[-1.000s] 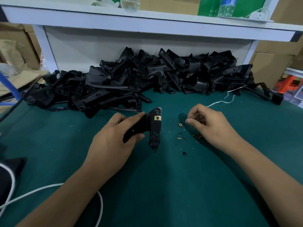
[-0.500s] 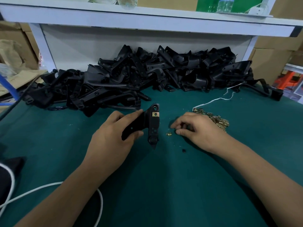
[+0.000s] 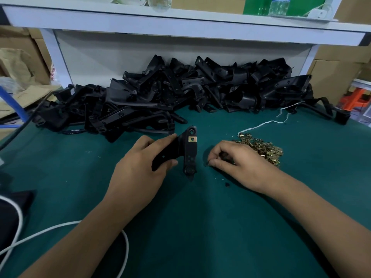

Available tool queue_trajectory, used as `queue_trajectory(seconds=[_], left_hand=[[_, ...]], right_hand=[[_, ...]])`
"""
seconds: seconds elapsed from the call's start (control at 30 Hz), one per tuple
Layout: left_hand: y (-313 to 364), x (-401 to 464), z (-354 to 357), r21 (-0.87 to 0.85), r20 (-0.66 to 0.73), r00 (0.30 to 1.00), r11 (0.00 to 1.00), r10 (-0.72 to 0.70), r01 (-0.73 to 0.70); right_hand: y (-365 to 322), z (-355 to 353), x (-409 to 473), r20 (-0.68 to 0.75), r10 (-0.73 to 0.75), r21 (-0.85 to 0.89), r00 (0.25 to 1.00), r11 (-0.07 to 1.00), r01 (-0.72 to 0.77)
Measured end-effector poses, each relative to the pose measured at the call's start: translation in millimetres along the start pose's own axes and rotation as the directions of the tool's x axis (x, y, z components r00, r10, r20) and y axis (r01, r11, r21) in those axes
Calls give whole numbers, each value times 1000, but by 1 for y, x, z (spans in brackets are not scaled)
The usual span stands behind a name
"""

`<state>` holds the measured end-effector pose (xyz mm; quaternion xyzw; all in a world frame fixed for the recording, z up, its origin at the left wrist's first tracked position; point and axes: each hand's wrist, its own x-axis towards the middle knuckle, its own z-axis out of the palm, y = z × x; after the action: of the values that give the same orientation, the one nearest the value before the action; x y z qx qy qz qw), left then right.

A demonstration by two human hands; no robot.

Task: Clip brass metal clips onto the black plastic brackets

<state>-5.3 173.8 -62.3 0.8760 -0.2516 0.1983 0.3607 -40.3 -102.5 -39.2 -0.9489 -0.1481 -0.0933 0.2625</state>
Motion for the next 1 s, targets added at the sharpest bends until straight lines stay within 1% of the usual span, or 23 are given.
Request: queue_trajectory(seconds=[0.1, 0.17, 0.23, 0.3, 0.4, 0.47, 0.53, 0.6, 0.7, 0.8, 1.0], left_hand=[[0, 1, 0, -5, -9, 1000, 1000, -10, 10], [0, 1, 0, -4, -11, 1000, 1000, -11, 11], [0, 1, 0, -7, -11, 1000, 1000, -16, 16], [-1, 1, 0, -15, -16, 1000, 1000, -19, 19], [-2, 2, 0, -18, -15, 1000, 1000, -26, 26], [-2, 2, 0, -11, -12, 999, 999, -31, 31], [-1, 2, -1, -5, -4, 1000, 1000, -30, 30], [1, 2, -1, 7, 16, 1000, 1000, -20, 20], [2, 2, -1, 12, 41, 999, 1000, -12, 12], [2, 2, -1, 8, 36, 999, 1000, -5, 5], [-1, 2, 0, 7, 23, 1000, 1000, 10, -10]], right_hand=[[-5, -1, -1, 5, -29, -15, 1000, 999, 29], [-7, 0, -2, -2, -30, 15, 1000, 999, 30], [-10, 1, -3, -18, -13, 148, 1000, 989, 15], [-15, 3, -4, -29, -1, 306, 1000, 952, 10], [-22, 8, -5, -27, -21, 407, 999, 913, 30], [-27, 12, -4, -23, -15, 504, 1000, 863, 24], [-33, 14, -4, -49, -9, 637, 999, 770, 38], [-39, 15, -3, -87, -16, 727, 996, 682, 75], [-44, 15, -2, -143, -4, 767, 990, 632, 113], [-46, 13, -2, -167, 37, 789, 985, 605, 111], [-48, 13, -3, -158, 26, 778, 987, 619, 108]])
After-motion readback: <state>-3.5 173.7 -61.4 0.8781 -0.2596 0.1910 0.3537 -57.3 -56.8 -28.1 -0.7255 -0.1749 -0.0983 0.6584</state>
